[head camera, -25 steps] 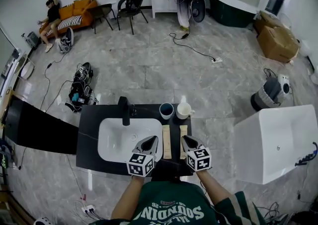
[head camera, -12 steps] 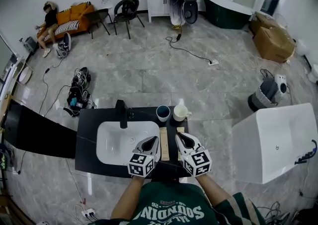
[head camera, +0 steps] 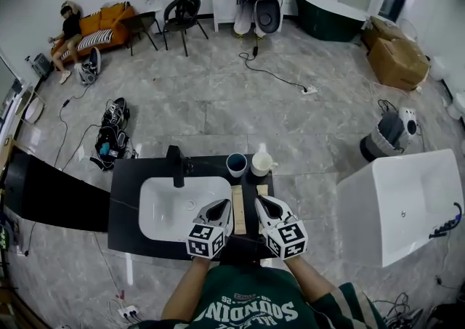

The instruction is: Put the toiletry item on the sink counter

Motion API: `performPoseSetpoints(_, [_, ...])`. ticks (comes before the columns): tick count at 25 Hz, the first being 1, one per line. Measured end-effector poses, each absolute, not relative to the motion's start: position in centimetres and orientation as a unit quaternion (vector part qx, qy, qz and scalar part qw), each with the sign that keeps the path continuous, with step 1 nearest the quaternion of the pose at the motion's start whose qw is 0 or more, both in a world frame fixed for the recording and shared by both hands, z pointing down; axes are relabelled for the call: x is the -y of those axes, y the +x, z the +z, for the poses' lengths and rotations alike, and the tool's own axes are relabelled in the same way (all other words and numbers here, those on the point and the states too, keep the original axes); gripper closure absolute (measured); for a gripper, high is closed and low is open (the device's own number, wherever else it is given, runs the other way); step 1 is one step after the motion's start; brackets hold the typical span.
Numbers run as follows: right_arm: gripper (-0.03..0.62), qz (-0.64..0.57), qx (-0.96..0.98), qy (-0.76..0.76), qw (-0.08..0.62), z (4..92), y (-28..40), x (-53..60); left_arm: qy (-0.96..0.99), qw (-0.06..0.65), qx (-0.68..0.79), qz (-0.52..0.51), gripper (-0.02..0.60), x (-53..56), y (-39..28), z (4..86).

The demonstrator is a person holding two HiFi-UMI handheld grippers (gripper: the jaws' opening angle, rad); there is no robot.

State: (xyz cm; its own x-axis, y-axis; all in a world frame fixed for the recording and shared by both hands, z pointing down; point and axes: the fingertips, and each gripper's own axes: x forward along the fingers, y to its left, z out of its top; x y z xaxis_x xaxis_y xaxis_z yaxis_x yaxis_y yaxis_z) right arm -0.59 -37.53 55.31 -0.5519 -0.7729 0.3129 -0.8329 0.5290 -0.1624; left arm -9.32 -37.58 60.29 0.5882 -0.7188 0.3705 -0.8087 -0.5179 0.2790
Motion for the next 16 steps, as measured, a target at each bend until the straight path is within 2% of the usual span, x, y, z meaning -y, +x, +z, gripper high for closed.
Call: performPoseSetpoints(16, [0.553, 0.153, 0.869, 0.460, 0.097, 55.30, -1.23, 37.69, 0.869, 0.209, 0.436, 0.104, 0.569, 38.44, -9.22, 60.27])
